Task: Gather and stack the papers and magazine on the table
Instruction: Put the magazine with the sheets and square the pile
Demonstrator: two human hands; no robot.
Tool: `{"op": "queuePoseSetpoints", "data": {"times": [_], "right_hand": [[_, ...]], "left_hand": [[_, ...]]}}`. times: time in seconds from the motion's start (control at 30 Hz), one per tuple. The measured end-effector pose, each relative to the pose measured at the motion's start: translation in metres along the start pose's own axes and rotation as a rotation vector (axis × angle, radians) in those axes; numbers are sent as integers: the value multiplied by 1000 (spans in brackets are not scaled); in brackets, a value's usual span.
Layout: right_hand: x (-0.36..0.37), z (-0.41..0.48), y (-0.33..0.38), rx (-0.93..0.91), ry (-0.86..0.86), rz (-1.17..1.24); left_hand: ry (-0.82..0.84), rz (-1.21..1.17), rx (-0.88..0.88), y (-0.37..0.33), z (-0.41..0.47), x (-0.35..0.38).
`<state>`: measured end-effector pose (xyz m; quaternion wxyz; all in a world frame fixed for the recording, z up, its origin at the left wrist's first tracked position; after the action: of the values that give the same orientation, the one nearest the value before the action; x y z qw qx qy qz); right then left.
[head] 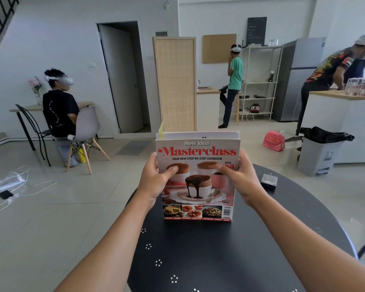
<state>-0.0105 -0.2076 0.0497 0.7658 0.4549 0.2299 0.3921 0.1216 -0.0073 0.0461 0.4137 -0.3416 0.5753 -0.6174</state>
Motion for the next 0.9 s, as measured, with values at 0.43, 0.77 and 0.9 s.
{"op": "queuePoseSetpoints", "data": {"times": [0.43, 0.77, 0.9], "right_hand": [[3, 14, 19, -115, -33, 40], [1, 29, 42, -335, 94, -382], [-2, 26, 35, -258, 73, -292]], "left_hand": [[-120, -9, 65, -18, 3, 9], [-111, 350, 382, -49, 0, 12], [-125, 244, 306, -38, 0, 6]]}}
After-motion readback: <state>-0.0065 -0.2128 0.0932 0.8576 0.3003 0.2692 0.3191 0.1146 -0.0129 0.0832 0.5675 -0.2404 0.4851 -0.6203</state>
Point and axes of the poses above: each hand's wrist, its own z-axis towards the middle knuckle, its own x-axis out of the palm, y = z × x, the point moved 4 cm from there along z, towards the middle knuckle, and after that the axes turned 10 degrees about -x, right-handed, at the moved point
